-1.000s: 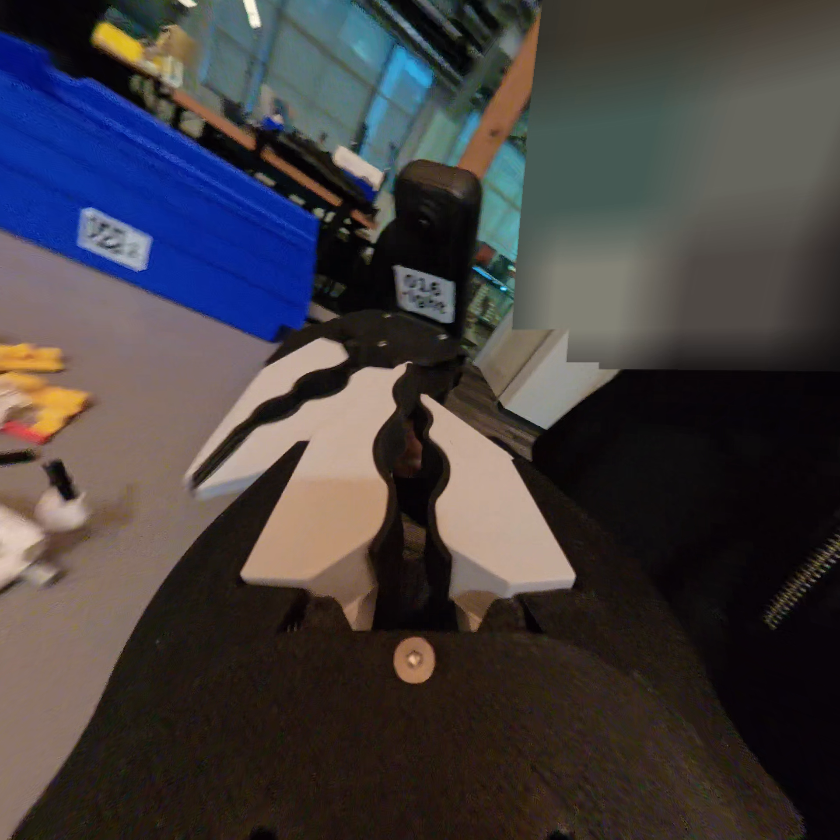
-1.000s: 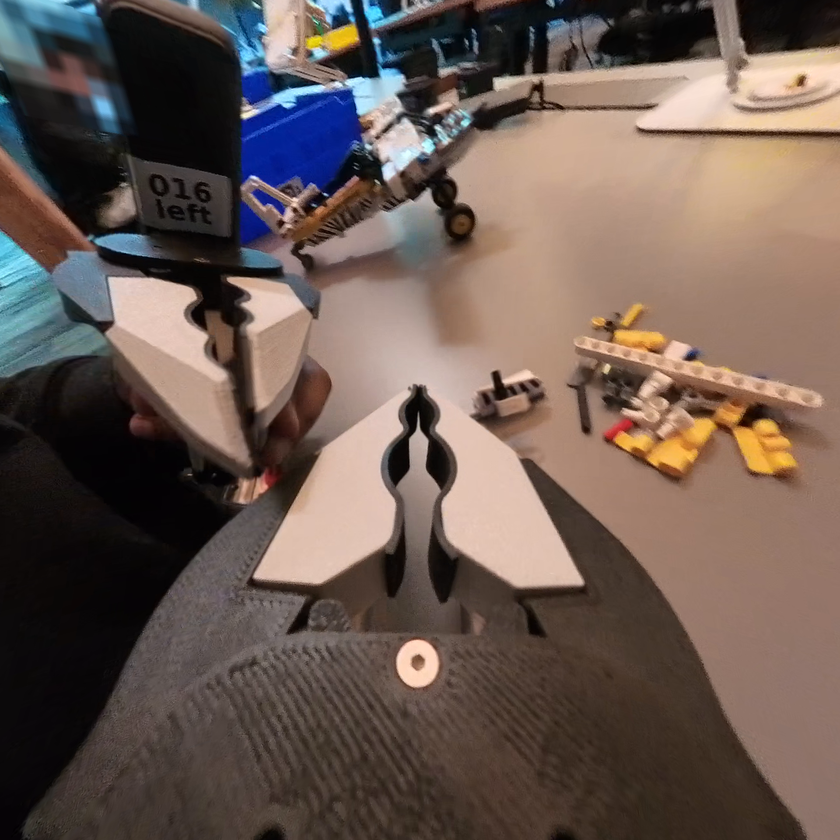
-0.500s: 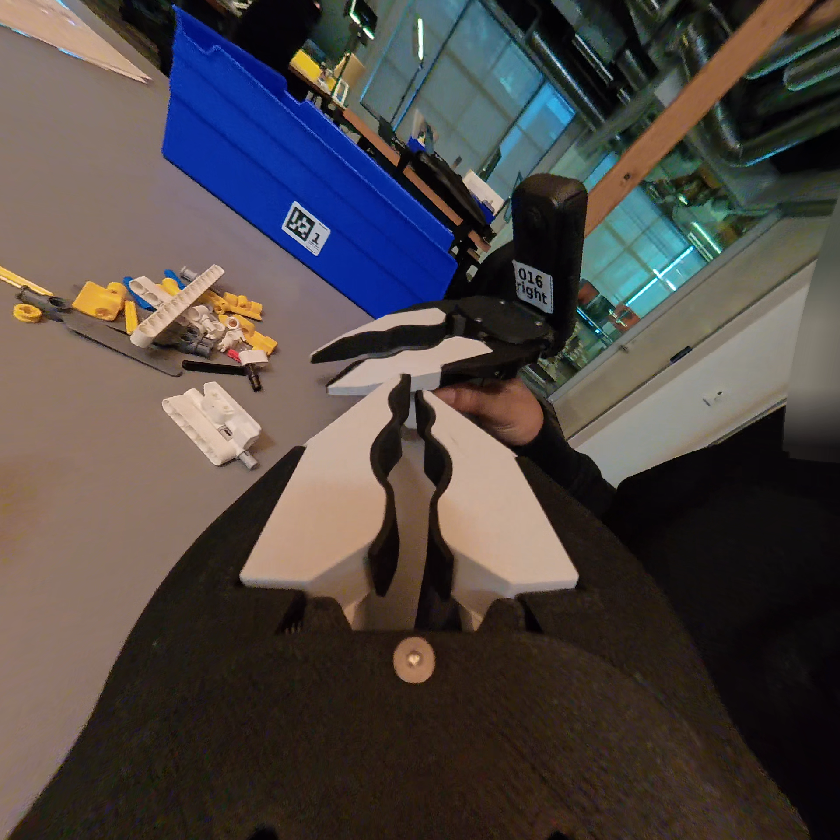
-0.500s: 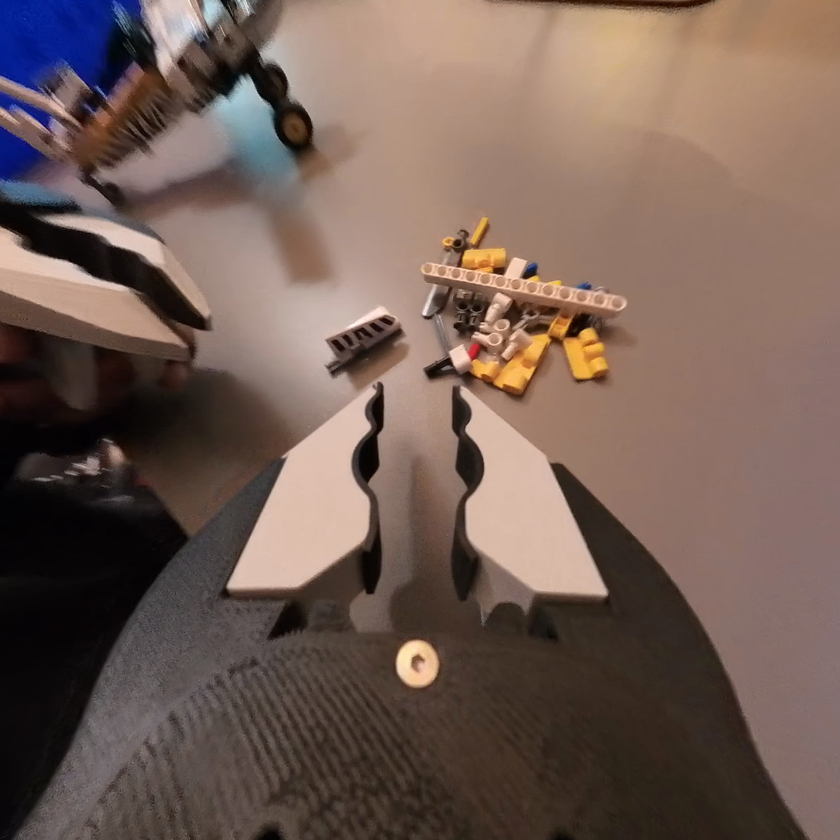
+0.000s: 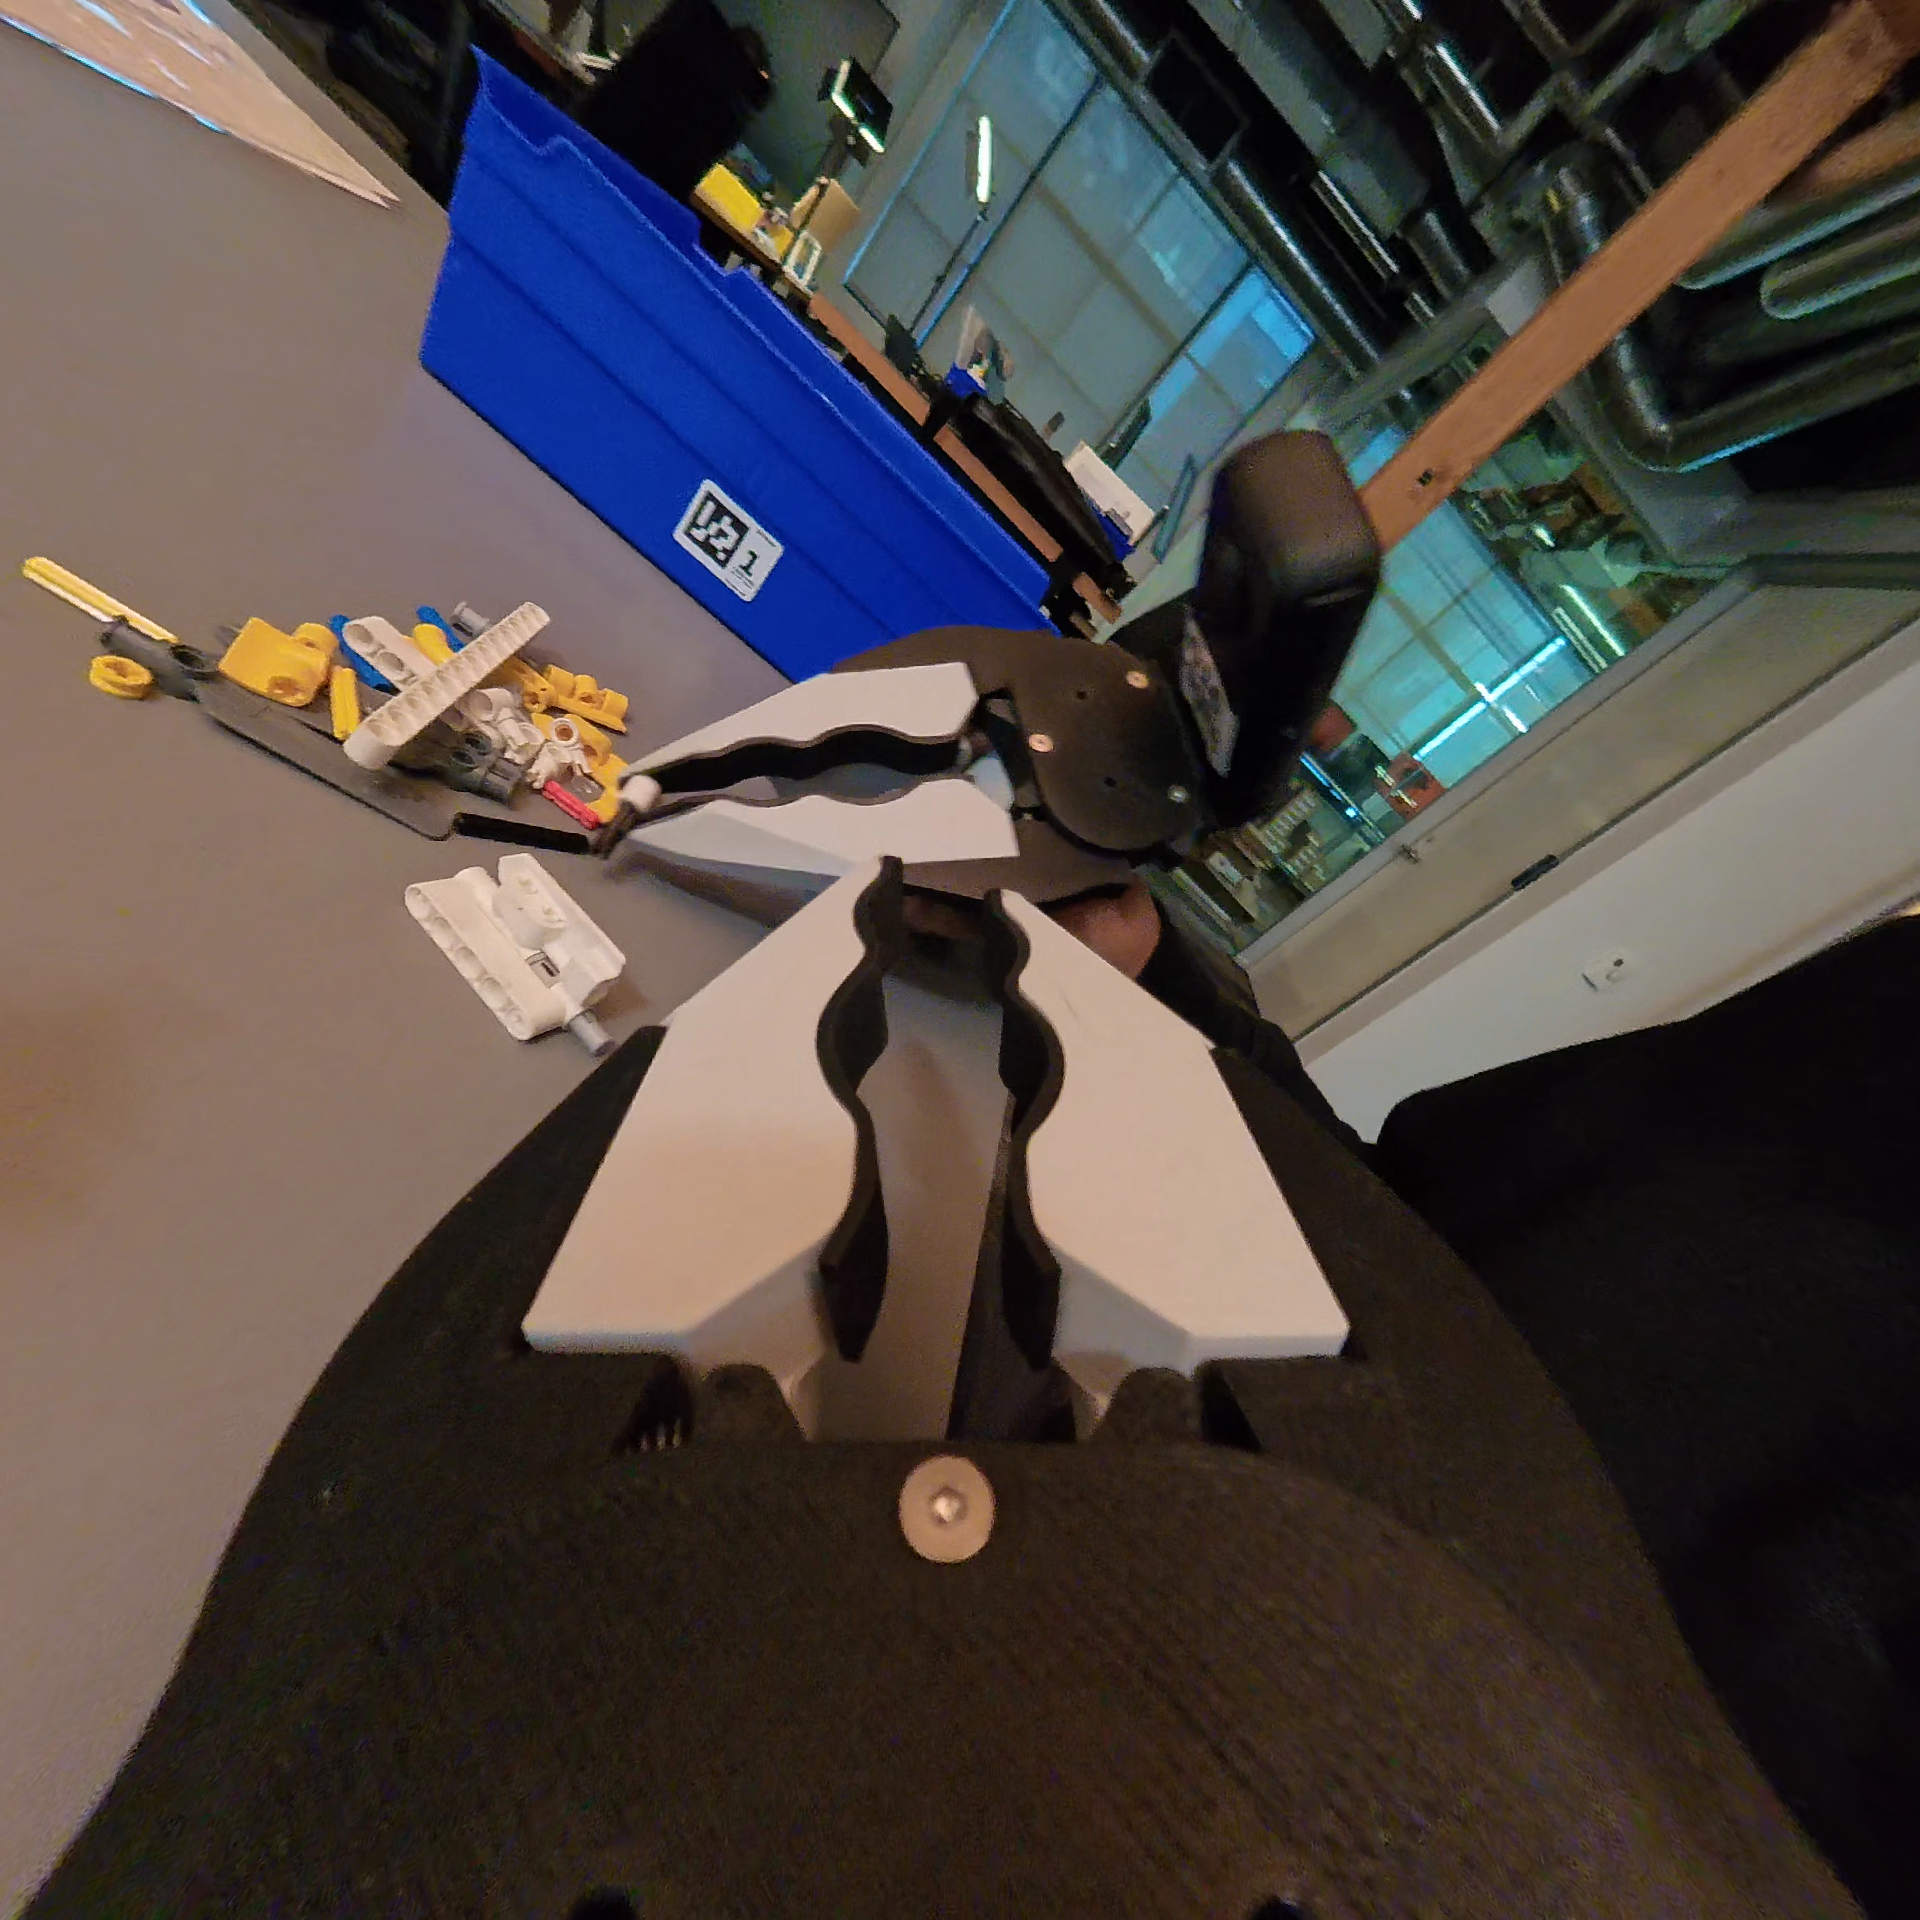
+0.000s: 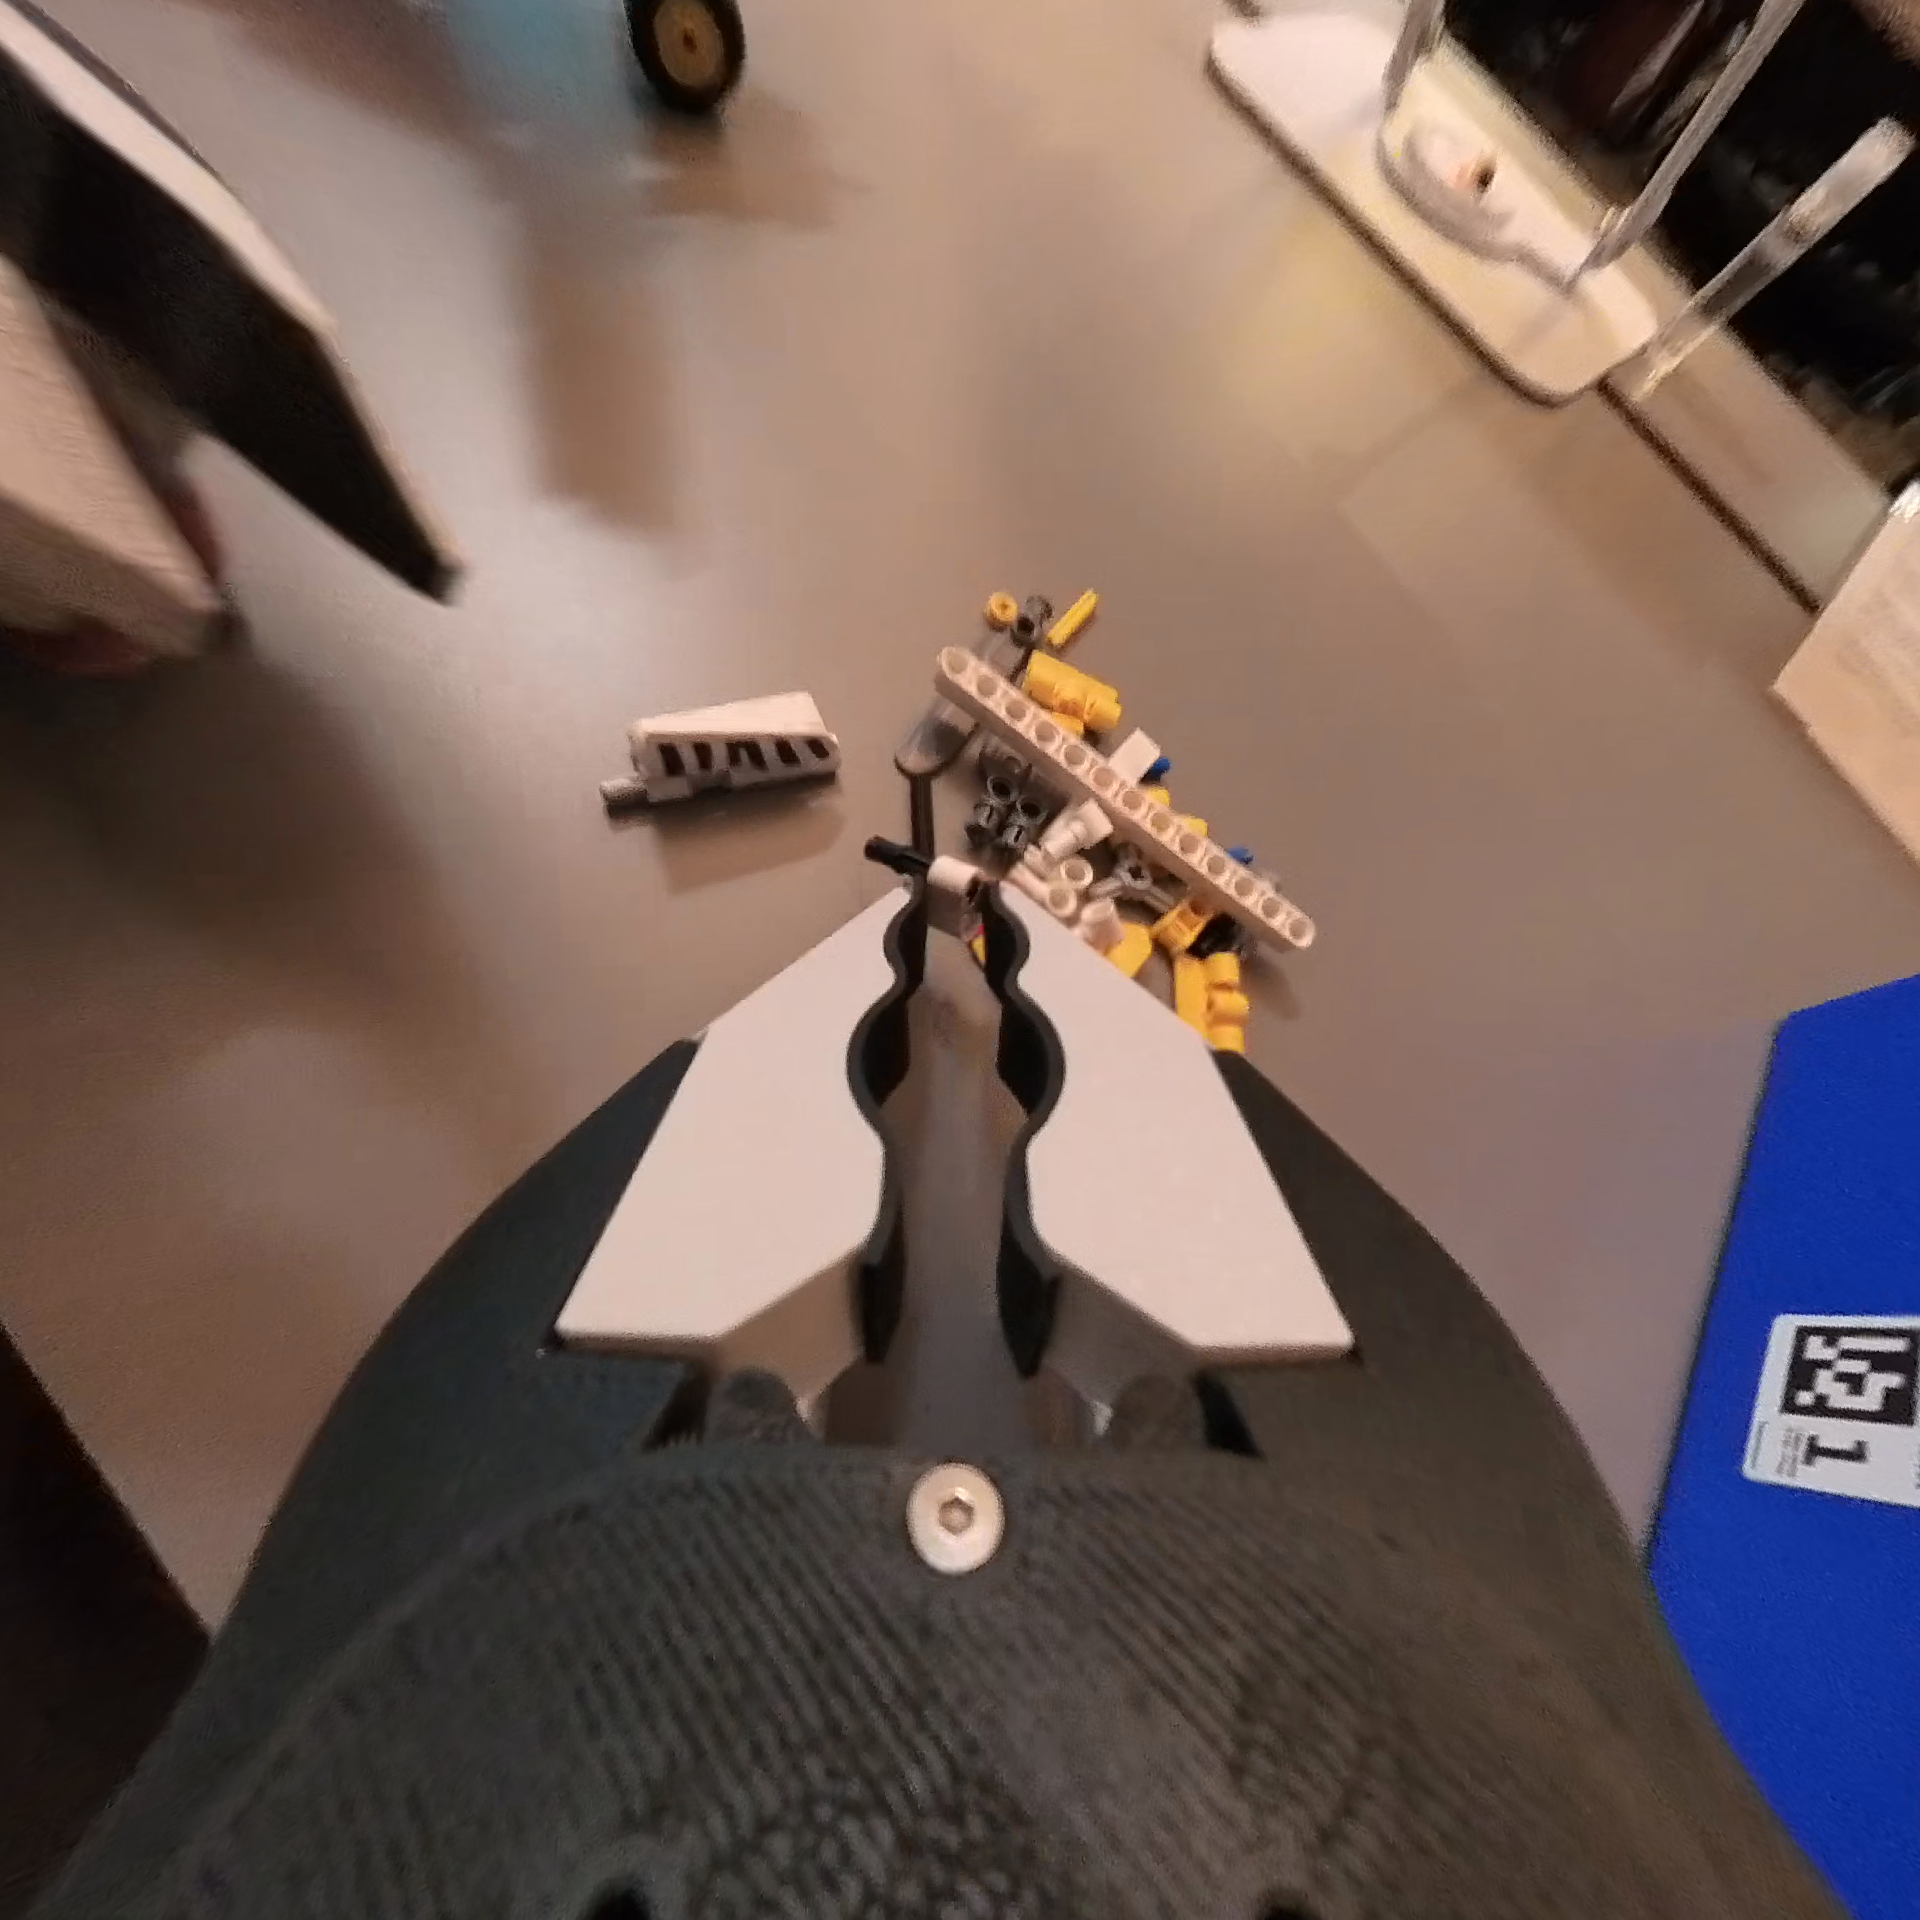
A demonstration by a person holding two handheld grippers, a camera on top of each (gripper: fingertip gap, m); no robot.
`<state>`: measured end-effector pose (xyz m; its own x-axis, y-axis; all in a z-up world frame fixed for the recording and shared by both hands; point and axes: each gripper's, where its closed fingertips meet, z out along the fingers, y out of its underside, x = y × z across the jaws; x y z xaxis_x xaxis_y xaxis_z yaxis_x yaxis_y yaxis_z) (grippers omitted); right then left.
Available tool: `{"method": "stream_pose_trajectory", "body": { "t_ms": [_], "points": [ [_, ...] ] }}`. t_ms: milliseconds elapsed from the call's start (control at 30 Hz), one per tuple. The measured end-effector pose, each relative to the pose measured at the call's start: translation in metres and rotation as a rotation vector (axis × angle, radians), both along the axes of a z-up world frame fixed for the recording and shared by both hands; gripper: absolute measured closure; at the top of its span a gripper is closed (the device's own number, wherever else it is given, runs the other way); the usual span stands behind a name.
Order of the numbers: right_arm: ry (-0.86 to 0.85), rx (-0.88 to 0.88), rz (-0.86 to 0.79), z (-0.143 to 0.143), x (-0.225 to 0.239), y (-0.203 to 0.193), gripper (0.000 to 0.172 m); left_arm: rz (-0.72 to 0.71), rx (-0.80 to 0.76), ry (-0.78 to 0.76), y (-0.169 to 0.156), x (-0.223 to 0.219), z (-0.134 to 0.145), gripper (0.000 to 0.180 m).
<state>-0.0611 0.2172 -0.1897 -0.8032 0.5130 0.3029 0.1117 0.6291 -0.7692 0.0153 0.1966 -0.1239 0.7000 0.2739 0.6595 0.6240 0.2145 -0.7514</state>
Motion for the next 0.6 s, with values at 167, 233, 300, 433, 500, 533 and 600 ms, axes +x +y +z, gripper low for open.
{"method": "stream_pose_trajectory", "body": {
  "t_ms": [167,233,300,433,500,533,600],
  "points": [
    [0.16,-0.234,0.17,0.044,0.034,-0.022,0.164,0.101,-0.074,0.027,-0.004,-0.008,-0.004,0.149],
    [0.2,-0.31,0.263,0.056,0.053,-0.031,0.164,0.104,-0.125,0.047,-0.001,-0.007,-0.007,0.147],
    [0.218,-0.358,0.297,0.063,0.061,-0.031,0.164,0.096,-0.154,0.067,0.003,-0.006,-0.008,0.145],
    [0.174,-0.414,0.322,0.068,0.065,-0.028,0.164,0.069,-0.119,0.108,0.005,0.0,0.0,0.179],
    [0.135,-0.445,0.341,0.07,0.068,-0.026,0.163,0.047,-0.096,0.103,0.006,0.002,0.001,0.18],
    [0.106,-0.46,0.355,0.07,0.07,-0.026,0.163,0.028,-0.076,0.093,0.007,0.004,0.002,0.179],
    [0.051,-0.498,0.385,0.072,0.075,-0.024,0.163,0.005,-0.035,0.061,0.007,0.005,0.003,0.168]
  ]
}}
